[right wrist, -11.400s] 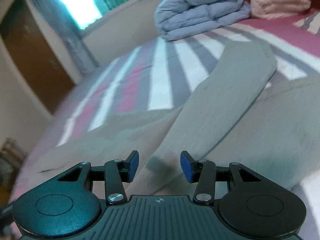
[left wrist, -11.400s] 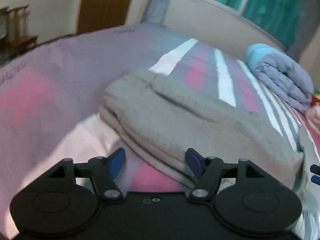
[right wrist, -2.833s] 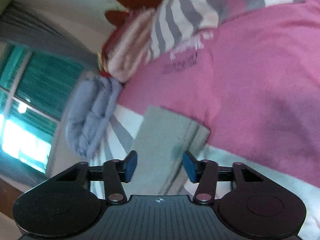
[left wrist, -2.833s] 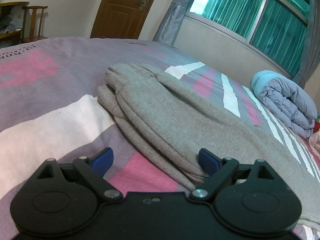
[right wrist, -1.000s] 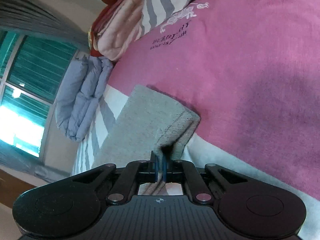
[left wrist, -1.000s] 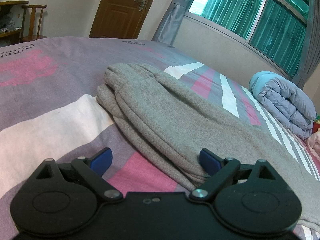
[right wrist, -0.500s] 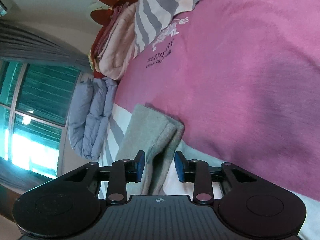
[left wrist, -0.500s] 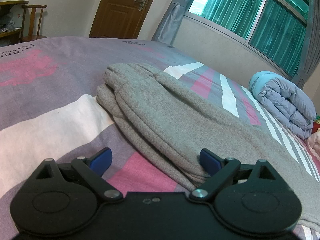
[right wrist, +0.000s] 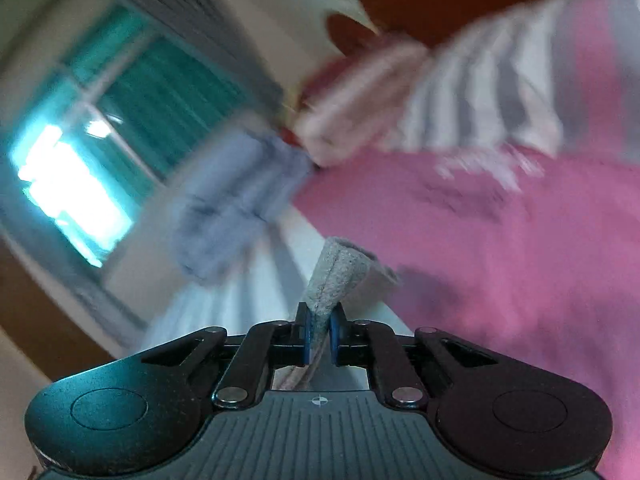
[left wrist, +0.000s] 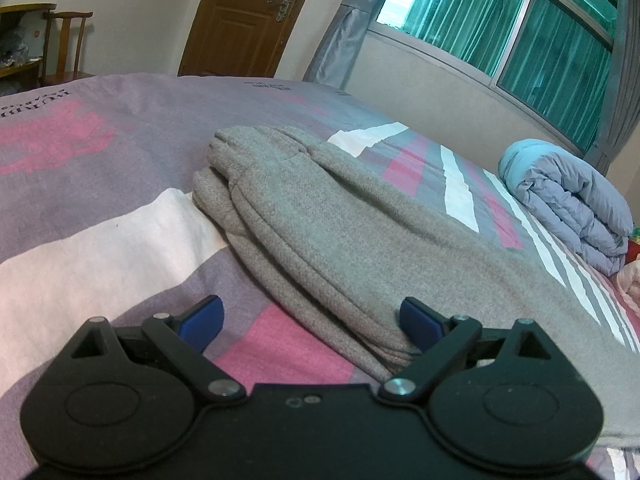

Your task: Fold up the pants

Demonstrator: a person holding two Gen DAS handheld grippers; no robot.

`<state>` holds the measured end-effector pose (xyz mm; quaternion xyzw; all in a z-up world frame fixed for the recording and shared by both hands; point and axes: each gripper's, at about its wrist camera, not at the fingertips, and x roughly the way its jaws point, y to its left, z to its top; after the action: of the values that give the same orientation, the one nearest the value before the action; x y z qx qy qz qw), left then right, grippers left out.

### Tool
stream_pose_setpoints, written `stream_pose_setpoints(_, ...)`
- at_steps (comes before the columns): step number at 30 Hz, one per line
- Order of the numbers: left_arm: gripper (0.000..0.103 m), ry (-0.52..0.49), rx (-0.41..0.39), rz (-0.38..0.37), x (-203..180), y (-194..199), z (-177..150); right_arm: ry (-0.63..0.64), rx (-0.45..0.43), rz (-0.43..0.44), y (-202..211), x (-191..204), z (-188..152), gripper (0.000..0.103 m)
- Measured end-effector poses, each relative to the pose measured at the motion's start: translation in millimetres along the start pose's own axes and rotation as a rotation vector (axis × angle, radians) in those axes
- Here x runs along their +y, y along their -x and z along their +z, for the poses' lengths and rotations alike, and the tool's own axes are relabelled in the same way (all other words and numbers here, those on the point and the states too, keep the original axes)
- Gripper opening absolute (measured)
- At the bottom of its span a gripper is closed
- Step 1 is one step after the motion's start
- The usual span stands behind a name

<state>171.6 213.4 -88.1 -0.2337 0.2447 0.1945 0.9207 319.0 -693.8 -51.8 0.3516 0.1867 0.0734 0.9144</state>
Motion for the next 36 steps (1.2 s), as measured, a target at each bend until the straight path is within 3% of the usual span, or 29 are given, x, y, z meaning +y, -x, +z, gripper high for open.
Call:
stream_pose_setpoints(1,0.090,-0.001,0.001,-0.001,0,0,0,0.021,-0.013,0.011,1,-1,1,0.008)
stream_pose_setpoints(3,0.091,-0.004,0.003,-0.006,-1,-1,0,0.004,0.021,-0.051,-13,-22,-6,0.009)
stream_pose_setpoints(5,0.091,-0.006,0.004,-0.005,-1,-1,1,-0.119,0.161,-0.212,-46,-70,-29,0.009)
stream_pose_setpoints(6,0.091,-0.007,0.004,-0.005,-2,-1,0,-0.210,0.177,-0.193,-52,-87,-41,0.010)
stream_pose_setpoints(8,0.091,-0.003,0.004,-0.008,-1,-2,0,-0.284,0.125,-0.160,-42,-91,-43,0.023)
stream_pose_setpoints(12,0.091,-0.002,0.005,-0.009,-1,-2,0,-0.223,-0.010,-0.223,1,-64,-46,0.041)
stream_pose_setpoints(15,0.088,-0.011,0.004,0.000,-3,1,1,-0.237,0.010,-0.149,19,-43,-62,0.041)
stream_pose_setpoints(19,0.080,-0.048,-0.030,0.007,-10,17,6,-0.261,0.105,-0.026,17,-9,-95,0.041)
stream_pose_setpoints(21,0.080,-0.058,-0.036,-0.028,-14,26,8,-0.259,0.154,0.008,9,9,-110,0.040)
stream_pose_setpoints(26,0.089,-0.146,-0.064,-0.119,-34,53,-1,-0.280,0.304,0.109,-20,54,-149,0.040)
stream_pose_setpoints(30,0.095,-0.198,-0.067,-0.109,-43,59,-11,-0.329,0.403,0.184,-39,72,-177,0.040)
stream_pose_setpoints(36,0.095,-0.137,0.018,-0.054,-26,37,-9,-0.341,0.447,0.224,-61,81,-187,0.041)
